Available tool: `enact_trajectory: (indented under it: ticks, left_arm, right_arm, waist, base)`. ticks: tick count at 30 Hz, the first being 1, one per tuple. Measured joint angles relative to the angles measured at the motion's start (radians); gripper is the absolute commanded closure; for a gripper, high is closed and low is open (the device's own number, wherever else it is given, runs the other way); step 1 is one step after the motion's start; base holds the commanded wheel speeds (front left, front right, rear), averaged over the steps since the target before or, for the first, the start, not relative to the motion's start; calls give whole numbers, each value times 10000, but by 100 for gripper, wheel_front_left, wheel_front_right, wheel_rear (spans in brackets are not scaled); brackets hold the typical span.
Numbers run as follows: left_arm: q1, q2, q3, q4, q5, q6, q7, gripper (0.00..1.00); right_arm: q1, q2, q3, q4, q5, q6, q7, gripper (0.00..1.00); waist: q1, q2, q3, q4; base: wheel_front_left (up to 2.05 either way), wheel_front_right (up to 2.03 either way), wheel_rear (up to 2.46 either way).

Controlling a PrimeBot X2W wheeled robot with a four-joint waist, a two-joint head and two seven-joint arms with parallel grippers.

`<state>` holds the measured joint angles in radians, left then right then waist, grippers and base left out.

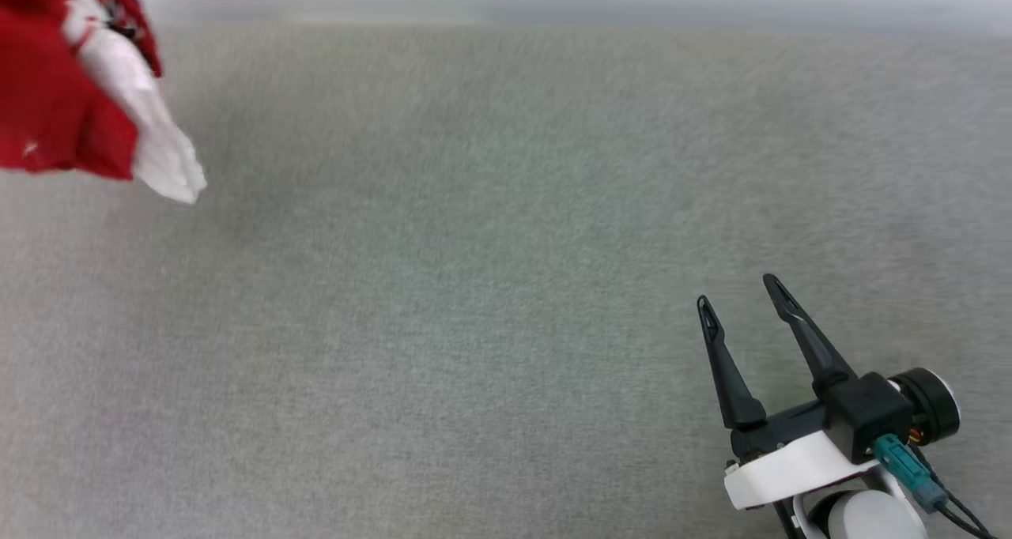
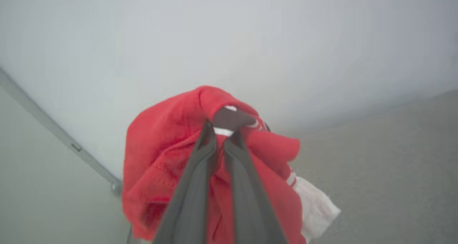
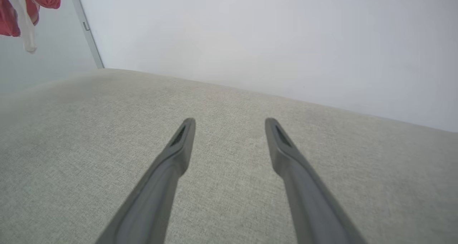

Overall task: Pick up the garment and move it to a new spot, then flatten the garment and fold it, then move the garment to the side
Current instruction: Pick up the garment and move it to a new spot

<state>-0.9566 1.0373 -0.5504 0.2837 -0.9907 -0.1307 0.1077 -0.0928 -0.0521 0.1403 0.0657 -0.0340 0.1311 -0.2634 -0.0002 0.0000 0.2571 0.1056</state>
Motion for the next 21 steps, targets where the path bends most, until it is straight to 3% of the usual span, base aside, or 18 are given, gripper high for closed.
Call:
enact_trajectory:
  ticks: [6,11,21]
  left_arm:
    - [-162,-1108,-708,-763,660,134,-244,100]
    - [-91,-2159,-1156,-1175,1026,506,-779,100]
    - [361,-3891,-2940,-514,3346,1087,-1981,100]
  right_arm:
    - [115,4,-96,67,259,0,0,0]
    - [88,4,-253,44,349,0,0,0]
    - [59,4,-495,-36,491,-2,0,0]
  waist:
    - [0,0,-605,-575]
    - [0,0,-799,-1238]
    - [0,0,-573,-2484]
  base:
    - [0,0,0]
    - [0,0,0]
    - [0,0,0]
